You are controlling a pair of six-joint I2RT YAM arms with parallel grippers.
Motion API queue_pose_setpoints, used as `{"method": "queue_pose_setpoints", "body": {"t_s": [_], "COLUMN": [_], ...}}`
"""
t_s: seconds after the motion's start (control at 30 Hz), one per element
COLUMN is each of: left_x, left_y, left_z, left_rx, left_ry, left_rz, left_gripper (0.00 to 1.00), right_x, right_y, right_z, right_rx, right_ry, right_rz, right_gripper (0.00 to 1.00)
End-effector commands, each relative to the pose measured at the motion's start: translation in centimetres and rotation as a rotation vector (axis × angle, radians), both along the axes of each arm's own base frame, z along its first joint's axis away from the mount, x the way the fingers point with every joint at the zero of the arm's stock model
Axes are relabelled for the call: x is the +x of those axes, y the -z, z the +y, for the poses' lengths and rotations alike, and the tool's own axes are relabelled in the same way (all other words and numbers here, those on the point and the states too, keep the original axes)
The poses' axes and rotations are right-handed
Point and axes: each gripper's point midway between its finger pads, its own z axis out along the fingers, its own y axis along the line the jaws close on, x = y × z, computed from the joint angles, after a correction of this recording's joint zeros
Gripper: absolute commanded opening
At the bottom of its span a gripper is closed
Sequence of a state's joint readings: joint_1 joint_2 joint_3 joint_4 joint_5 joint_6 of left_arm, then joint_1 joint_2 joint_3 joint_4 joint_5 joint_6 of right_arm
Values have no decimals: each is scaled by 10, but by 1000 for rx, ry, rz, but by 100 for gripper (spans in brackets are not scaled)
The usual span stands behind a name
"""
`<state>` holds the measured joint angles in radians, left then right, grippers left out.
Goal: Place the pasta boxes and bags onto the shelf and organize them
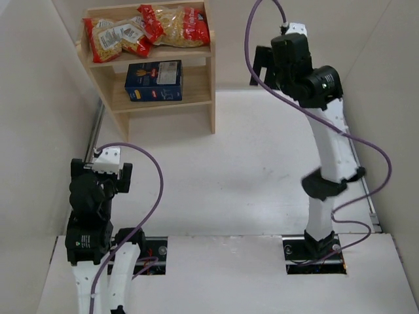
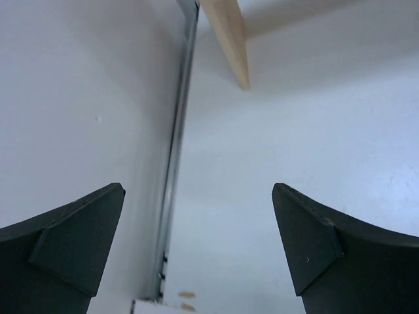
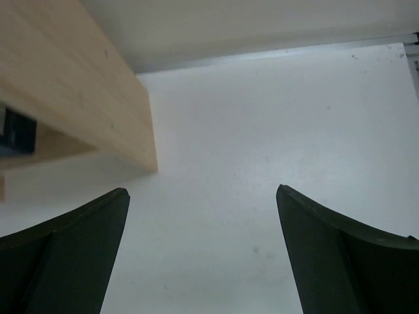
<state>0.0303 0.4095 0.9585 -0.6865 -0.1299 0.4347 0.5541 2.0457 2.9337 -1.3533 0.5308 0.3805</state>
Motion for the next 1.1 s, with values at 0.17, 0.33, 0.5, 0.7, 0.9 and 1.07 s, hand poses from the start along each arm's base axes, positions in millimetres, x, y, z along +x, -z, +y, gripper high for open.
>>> {"method": "queue_pose_setpoints", "body": {"t_s": [0.17, 0.33, 0.5, 0.7, 0.9, 1.07], "left_x": [-19, -19, -26, -39, -45, -49], "left_y": [23, 39, 64, 83, 86, 86], "left_z": [-1, 10, 17, 32, 36, 35], "left_rx": [-174, -213, -265, -298, -311, -312], "left_ry": [-96, -180, -264, -384, -428, -433], "left_rz": [44, 93, 189, 224, 218, 224], "left_gripper": [100, 100, 100, 100, 100, 100], "right_x": [-189, -163, -173, -183, -185, -186], "right_y": [53, 133, 189, 192, 240, 251], "right_z": [-71, -67, -71, -89, -90, -112], "right_rx": [-36, 44, 289, 371, 372, 355], "right_ry": [-214, -170, -139, -115, -65, 55], "right_rz": [-88, 69, 151, 119, 293, 289], "right_gripper": [100, 100, 100, 100, 100, 100]}}
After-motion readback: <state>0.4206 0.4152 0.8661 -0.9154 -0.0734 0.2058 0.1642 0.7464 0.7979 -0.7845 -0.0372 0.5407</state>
